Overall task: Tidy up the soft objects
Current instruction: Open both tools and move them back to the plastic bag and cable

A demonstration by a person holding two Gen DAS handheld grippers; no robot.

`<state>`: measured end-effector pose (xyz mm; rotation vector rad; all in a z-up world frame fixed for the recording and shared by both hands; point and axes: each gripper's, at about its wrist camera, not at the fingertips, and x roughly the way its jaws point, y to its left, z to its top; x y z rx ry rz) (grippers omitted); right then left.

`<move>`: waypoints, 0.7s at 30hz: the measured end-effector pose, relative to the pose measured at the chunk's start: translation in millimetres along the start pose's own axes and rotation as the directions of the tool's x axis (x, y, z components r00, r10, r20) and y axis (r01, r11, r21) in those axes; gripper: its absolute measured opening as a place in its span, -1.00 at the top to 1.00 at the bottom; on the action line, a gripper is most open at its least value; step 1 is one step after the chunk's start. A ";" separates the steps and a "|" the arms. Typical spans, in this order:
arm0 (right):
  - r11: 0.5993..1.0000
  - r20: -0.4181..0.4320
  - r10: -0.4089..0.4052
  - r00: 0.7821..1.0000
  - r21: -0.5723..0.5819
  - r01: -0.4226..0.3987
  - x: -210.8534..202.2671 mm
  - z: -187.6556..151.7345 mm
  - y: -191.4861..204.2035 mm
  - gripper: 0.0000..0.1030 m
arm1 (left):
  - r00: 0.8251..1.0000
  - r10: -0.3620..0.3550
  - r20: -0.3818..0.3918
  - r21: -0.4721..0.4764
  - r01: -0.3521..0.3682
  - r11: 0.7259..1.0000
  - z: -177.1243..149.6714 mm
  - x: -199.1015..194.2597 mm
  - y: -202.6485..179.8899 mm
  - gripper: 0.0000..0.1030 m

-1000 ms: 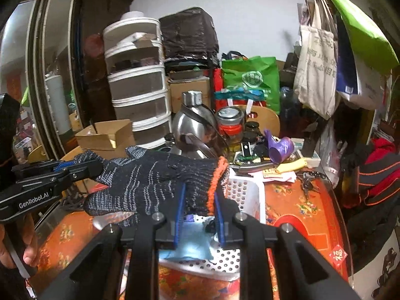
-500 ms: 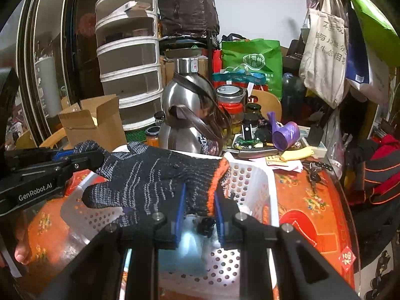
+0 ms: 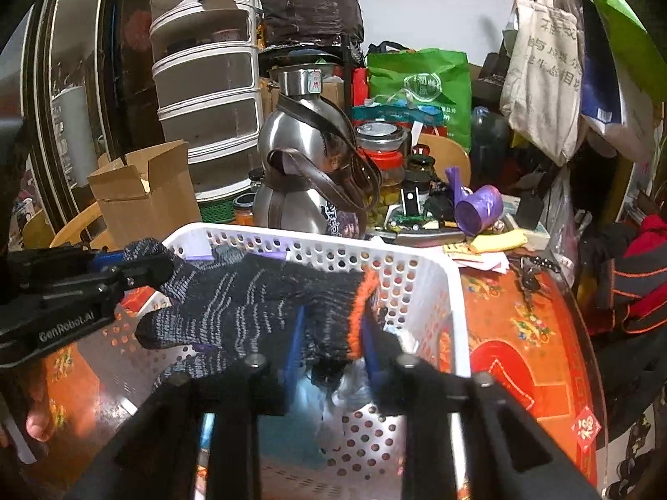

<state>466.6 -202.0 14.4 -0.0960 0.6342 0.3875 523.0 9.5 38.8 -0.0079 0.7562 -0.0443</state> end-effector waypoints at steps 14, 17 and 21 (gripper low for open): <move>0.998 0.059 -0.057 0.997 0.004 0.057 -38.9 -7.0 -0.6 -0.57 | 0.994 0.086 0.062 -0.015 -0.085 0.996 -51.5 -56.9 21.4 -0.56; 0.999 0.062 -0.038 0.997 0.020 0.036 -49.6 -12.6 2.0 -0.57 | 0.998 0.050 0.043 -0.027 -0.049 0.998 -64.6 -65.1 25.4 -0.56; 1.000 0.072 0.007 0.997 0.006 -0.008 -73.7 -38.2 11.9 -0.57 | 0.996 0.071 0.047 -0.022 -0.070 0.997 -91.8 -81.6 28.9 -0.56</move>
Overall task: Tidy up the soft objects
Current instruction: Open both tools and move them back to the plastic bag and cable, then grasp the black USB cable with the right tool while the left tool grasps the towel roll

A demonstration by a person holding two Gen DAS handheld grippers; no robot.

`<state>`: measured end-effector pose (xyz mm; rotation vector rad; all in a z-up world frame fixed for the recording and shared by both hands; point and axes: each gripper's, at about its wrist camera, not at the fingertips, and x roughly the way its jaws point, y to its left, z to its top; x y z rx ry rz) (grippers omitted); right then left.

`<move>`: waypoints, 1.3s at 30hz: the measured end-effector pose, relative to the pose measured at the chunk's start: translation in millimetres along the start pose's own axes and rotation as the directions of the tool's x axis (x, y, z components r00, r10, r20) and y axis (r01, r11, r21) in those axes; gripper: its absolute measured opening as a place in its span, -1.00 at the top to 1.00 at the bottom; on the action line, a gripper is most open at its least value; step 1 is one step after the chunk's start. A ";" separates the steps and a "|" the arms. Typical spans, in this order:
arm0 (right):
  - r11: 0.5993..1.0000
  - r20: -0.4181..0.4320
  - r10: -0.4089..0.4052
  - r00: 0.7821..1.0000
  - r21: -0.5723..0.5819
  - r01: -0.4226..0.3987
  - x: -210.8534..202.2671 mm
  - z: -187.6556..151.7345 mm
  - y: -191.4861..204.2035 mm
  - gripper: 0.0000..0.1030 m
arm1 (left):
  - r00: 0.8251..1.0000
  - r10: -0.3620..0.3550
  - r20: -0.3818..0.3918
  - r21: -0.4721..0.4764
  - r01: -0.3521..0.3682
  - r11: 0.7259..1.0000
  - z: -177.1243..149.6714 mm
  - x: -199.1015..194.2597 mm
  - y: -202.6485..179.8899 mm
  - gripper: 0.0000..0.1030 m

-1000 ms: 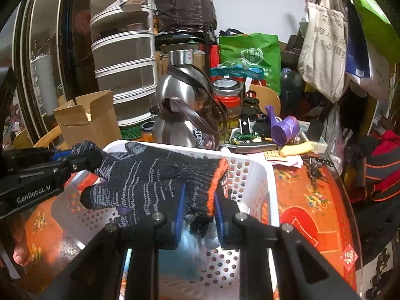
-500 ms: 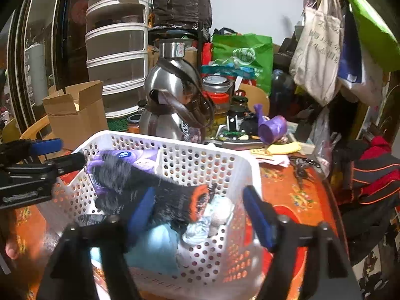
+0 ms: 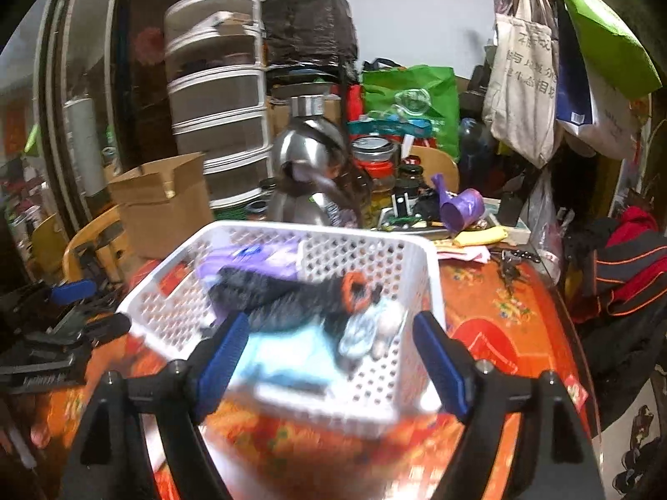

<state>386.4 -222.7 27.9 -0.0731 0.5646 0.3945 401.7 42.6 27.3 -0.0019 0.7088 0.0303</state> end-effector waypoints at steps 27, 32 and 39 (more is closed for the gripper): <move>0.994 -0.224 0.081 0.971 0.086 -0.064 -74.6 -205.5 35.1 -0.60 | 0.981 -0.033 -0.192 -0.084 0.017 0.996 -163.2 -1.1 -3.6 -0.56; 0.997 -0.276 0.063 0.959 0.057 -0.049 -60.1 -209.2 38.1 -0.60 | 0.977 -0.034 -0.212 -0.087 0.016 0.996 -165.6 7.1 -4.0 -0.56; 0.997 -0.309 0.054 0.949 0.062 -0.036 -53.1 -207.7 34.7 -0.60 | 0.974 -0.039 -0.222 -0.058 0.027 0.998 -162.8 13.2 -16.1 -0.56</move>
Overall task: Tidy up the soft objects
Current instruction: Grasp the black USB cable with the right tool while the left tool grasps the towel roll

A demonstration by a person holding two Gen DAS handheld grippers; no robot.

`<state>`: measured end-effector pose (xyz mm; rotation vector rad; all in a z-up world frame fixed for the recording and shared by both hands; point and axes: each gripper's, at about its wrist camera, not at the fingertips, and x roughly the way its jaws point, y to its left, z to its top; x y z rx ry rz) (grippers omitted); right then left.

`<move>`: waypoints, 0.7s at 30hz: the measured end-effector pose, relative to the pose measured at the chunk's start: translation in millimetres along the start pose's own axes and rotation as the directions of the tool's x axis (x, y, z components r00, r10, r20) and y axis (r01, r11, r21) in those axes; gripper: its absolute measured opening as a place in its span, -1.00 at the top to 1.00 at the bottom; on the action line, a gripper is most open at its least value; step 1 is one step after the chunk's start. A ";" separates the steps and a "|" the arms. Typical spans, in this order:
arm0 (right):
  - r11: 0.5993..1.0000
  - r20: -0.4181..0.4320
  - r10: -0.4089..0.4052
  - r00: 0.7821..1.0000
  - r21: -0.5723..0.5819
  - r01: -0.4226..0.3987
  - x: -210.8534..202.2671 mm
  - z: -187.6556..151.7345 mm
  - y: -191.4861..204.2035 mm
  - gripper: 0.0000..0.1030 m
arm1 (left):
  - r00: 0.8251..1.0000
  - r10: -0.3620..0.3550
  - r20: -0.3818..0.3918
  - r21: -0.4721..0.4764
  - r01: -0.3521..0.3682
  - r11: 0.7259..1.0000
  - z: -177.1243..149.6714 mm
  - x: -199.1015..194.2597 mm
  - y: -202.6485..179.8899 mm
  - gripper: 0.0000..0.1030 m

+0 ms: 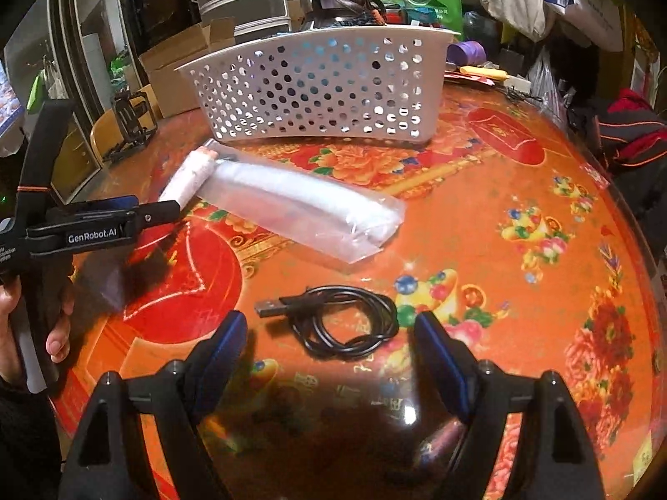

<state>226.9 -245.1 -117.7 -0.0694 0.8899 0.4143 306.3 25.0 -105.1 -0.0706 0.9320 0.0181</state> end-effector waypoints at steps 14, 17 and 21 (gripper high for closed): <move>0.995 -0.009 -0.060 0.998 -0.076 0.059 9.2 8.6 9.3 -0.02 | 0.999 0.034 -0.014 0.052 -0.034 0.998 6.6 9.2 -22.7 -0.56; 0.997 -0.007 -0.045 0.999 -0.070 0.045 7.9 8.2 7.8 -0.01 | 0.999 0.047 -0.002 0.070 -0.047 0.996 8.7 9.0 -28.8 -0.53; 0.998 0.000 -0.032 0.999 -0.055 0.032 5.4 7.0 7.0 -0.01 | 0.999 0.049 0.008 0.078 -0.049 0.996 9.2 9.4 -31.3 0.01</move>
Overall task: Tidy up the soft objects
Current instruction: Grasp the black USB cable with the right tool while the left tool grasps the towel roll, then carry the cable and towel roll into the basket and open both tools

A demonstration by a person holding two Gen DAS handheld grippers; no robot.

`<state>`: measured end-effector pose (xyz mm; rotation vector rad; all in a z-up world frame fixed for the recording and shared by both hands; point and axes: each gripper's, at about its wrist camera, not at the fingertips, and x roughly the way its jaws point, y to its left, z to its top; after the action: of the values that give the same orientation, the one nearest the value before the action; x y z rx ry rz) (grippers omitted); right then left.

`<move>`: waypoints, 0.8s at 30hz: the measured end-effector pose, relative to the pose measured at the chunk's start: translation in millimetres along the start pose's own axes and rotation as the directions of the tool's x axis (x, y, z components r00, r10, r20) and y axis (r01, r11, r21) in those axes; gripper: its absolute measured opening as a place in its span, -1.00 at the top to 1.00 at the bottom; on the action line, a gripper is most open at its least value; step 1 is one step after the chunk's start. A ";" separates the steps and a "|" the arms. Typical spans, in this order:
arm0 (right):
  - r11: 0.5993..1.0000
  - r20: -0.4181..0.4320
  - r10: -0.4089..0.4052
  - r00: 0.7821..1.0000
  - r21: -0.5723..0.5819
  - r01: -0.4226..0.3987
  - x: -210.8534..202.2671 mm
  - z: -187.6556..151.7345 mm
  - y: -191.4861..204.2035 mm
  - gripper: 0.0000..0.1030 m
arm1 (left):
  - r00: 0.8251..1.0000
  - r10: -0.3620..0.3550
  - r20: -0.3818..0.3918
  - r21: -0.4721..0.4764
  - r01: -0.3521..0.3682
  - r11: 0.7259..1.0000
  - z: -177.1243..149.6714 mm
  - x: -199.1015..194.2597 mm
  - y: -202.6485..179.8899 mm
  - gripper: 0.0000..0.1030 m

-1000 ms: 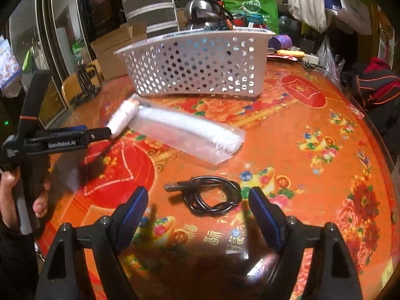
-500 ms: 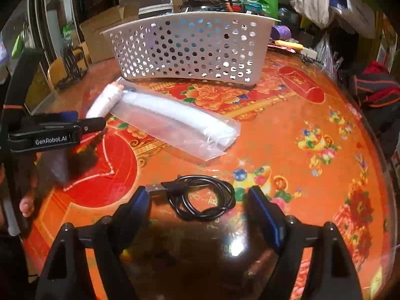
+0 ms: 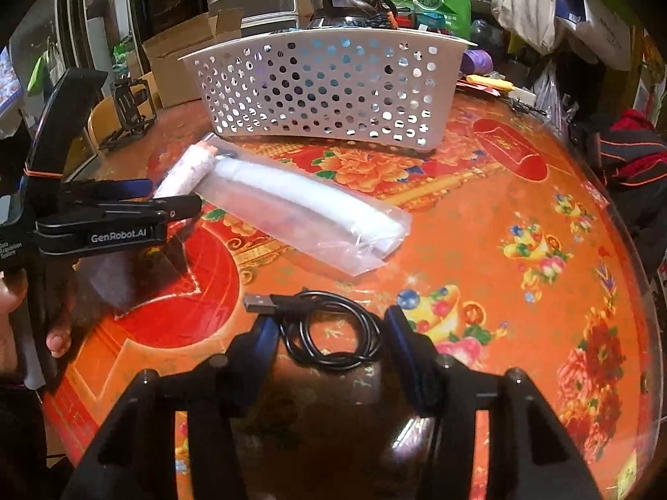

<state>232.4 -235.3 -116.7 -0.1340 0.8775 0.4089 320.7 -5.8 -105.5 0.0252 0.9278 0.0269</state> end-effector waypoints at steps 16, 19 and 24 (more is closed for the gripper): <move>0.999 0.036 0.023 0.999 0.028 -0.024 -12.5 -2.9 -3.9 -0.01 | 0.996 -0.034 0.078 -0.027 0.036 0.999 -8.3 -25.4 15.8 0.45; 0.999 0.048 0.019 0.999 0.024 -0.021 -17.0 2.0 -3.5 -0.01 | 0.995 -0.040 0.096 -0.037 0.044 0.998 -9.6 -33.7 19.4 0.45; 1.000 0.072 0.016 0.997 0.019 -0.018 -23.9 12.7 -2.7 -0.01 | 0.990 -0.037 0.134 -0.040 0.043 0.998 -11.2 -51.0 21.8 0.45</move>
<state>229.0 -241.2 -90.3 -0.0934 0.8126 0.4183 281.0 14.4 -70.7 -0.0310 0.7941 0.0078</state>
